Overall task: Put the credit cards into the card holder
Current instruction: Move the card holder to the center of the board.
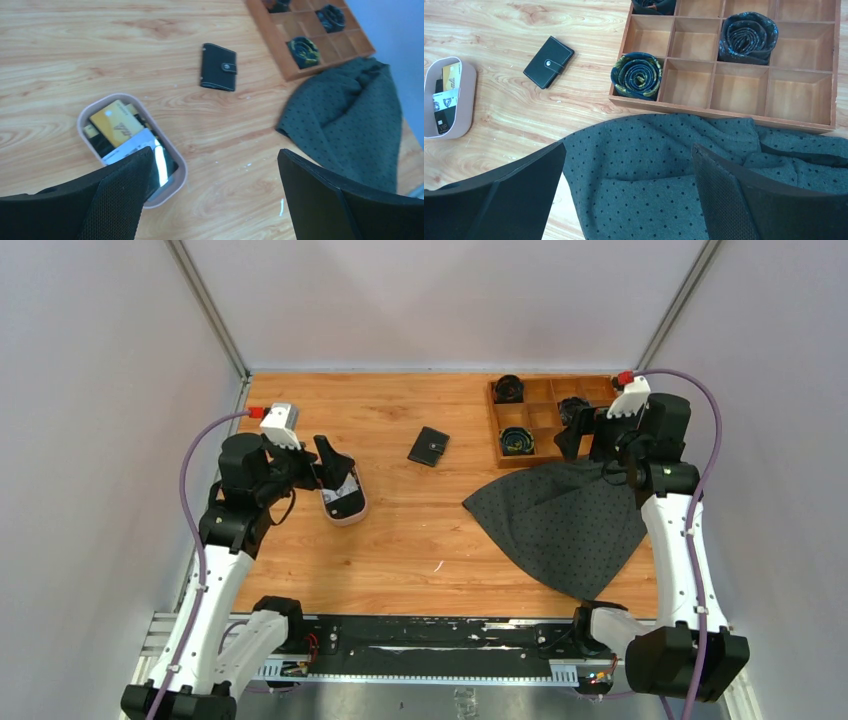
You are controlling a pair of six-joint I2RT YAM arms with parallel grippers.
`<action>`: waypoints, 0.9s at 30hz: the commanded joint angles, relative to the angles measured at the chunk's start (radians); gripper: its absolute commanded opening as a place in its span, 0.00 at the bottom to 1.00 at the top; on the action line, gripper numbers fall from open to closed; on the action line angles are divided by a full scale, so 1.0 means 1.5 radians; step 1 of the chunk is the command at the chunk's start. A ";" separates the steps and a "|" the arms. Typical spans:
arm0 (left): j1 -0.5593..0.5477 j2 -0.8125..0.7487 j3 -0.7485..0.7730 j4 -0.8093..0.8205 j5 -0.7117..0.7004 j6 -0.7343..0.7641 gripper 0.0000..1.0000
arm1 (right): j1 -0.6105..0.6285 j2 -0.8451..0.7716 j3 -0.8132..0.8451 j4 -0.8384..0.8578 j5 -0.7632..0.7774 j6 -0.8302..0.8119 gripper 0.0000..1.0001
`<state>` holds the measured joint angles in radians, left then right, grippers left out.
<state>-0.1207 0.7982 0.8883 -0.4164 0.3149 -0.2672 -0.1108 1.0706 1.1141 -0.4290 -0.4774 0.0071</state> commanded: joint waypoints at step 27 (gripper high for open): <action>-0.350 0.187 -0.179 0.274 -0.177 -0.110 1.00 | 0.133 0.113 -0.111 0.050 -0.420 -0.261 1.00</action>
<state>-0.6392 1.0805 0.6762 -0.1638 0.0582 -0.3534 0.0807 1.2339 0.9604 -0.3477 -1.0279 -0.3546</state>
